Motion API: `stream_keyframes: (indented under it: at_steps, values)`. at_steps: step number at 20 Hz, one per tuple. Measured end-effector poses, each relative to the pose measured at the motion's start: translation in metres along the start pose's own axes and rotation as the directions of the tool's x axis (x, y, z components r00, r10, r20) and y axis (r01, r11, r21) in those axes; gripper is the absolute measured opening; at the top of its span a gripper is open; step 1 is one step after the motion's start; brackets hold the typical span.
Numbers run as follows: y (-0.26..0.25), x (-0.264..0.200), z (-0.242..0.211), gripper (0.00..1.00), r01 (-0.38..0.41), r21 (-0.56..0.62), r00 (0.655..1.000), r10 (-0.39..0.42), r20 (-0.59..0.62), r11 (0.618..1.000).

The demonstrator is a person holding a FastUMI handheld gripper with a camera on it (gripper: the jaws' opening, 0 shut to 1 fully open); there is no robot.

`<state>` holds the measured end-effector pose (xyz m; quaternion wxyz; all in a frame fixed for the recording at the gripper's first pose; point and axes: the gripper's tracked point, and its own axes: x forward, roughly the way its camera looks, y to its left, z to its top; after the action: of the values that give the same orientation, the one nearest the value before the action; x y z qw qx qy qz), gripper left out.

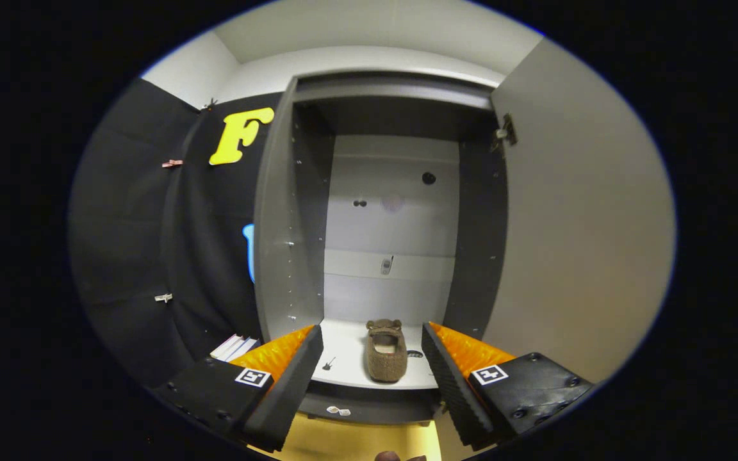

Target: Open the shoe cabinet door, grab the shoes and put them into the shoe cabinet, then close the shoe cabinet door.

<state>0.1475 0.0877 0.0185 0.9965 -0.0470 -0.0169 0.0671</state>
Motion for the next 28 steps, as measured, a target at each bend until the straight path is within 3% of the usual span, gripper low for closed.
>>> stream_keyframes:
  at_steps: [6, 13, 15, 18, 21, 28]
  values:
    - [-0.012, -0.093, -0.001, 0.98, -0.038, 0.062, 0.999, 0.038, -0.007, 0.997]
    - [-0.083, -0.171, 0.004, 0.97, 0.065, 0.102, 0.997, -0.067, 0.023, 0.993]
    - [-0.114, -0.182, 0.003, 0.97, 0.125, 0.109, 0.991, -0.128, 0.023, 0.986]
    - [-0.123, -0.202, 0.01, 0.96, 0.096, 0.18, 0.994, -0.103, 0.034, 0.979]
    - [-0.129, -0.216, 0.008, 0.95, 0.092, 0.171, 0.995, -0.098, 0.028, 0.981]
    - [-0.205, -0.234, -0.002, 0.97, 0.258, 0.174, 0.966, -0.256, -0.031, 0.95]
